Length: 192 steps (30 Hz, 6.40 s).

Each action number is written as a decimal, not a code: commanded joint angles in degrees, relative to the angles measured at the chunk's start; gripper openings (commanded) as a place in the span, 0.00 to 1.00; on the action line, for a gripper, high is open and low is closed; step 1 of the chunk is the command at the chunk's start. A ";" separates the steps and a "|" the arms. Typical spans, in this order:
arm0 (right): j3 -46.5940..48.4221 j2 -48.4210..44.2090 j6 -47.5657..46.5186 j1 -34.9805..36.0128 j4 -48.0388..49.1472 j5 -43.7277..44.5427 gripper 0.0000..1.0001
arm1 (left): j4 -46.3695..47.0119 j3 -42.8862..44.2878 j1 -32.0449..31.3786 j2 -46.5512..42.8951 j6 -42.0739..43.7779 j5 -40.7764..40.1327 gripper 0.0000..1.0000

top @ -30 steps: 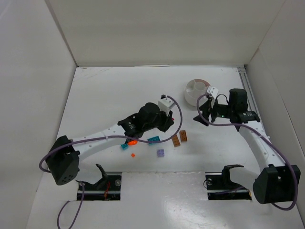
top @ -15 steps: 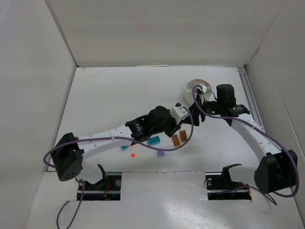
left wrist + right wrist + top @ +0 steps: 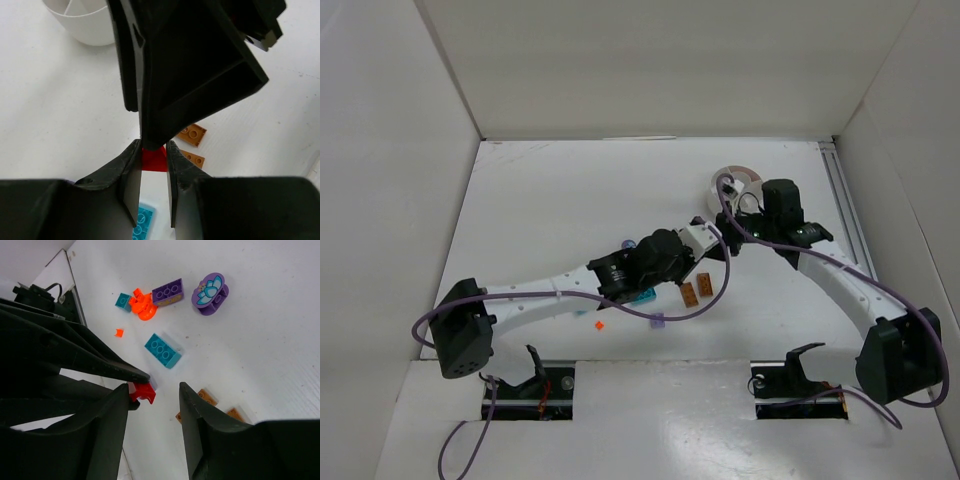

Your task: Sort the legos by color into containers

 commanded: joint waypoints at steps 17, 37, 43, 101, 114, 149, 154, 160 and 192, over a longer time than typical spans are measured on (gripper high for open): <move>2.46 1.14 1.68 2.52 1.07 0.28 0.28 | 10.31 0.39 -2.89 -2.35 1.80 -12.94 0.00; 5.45 0.44 -0.52 0.86 2.83 1.07 0.00 | 12.96 -1.19 -2.90 -3.49 2.32 -12.60 0.00; 5.98 -0.80 -2.27 -3.71 2.83 1.07 0.00 | 11.20 -3.12 -2.90 -5.42 0.48 -10.75 0.00; -0.79 -8.35 10.82 13.68 31.66 30.59 0.68 | -1.10 6.27 3.52 -8.59 -77.92 -26.66 0.00; -1.49 -7.04 18.98 14.21 38.07 32.45 0.63 | 6.81 2.32 0.36 -9.82 -75.02 -29.30 0.00; -4.66 -2.55 25.32 16.85 53.72 33.32 0.00 | 9.18 -1.20 -0.17 -10.35 -73.09 -25.87 0.09; -4.66 -2.55 25.32 16.85 53.20 30.70 0.00 | 8.57 -0.58 -0.17 -10.35 -72.56 -25.87 0.18; -5.89 -2.55 22.69 15.70 48.01 26.83 0.00 | 6.89 0.03 -0.17 -10.35 -71.25 -27.72 0.35; 20.10 11.05 -18.17 -15.59 -3.03 26.11 0.00 | -19.38 4.16 30.66 -11.60 -48.94 -4.74 0.99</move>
